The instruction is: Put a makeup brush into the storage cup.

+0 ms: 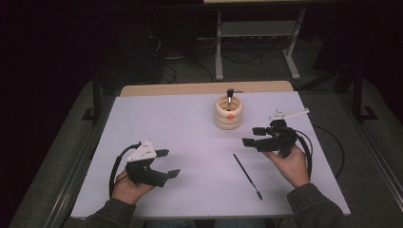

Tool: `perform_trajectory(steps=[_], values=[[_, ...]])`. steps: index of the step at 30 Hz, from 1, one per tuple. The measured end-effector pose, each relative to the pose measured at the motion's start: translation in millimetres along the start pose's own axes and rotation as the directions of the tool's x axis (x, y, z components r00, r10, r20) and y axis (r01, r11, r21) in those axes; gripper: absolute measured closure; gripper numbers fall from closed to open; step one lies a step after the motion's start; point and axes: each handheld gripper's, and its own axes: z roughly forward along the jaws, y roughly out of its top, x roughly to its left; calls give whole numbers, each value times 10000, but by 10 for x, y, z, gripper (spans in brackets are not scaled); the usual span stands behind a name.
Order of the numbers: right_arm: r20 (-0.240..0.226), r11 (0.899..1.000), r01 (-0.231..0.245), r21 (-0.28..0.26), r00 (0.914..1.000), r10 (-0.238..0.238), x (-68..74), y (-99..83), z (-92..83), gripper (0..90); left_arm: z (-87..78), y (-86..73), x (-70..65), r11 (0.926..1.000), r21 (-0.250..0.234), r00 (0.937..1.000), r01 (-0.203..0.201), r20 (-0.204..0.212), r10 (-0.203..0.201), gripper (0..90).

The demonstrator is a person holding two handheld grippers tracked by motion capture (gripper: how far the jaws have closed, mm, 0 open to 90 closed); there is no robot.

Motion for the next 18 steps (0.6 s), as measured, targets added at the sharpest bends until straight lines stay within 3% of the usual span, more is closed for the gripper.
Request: perform_trajectory(steps=[18], values=[[77,9998,171,109,9998,-171,147,-127,-120,303,21,5,-23,10000,14,10000,-58,25,58,203]])
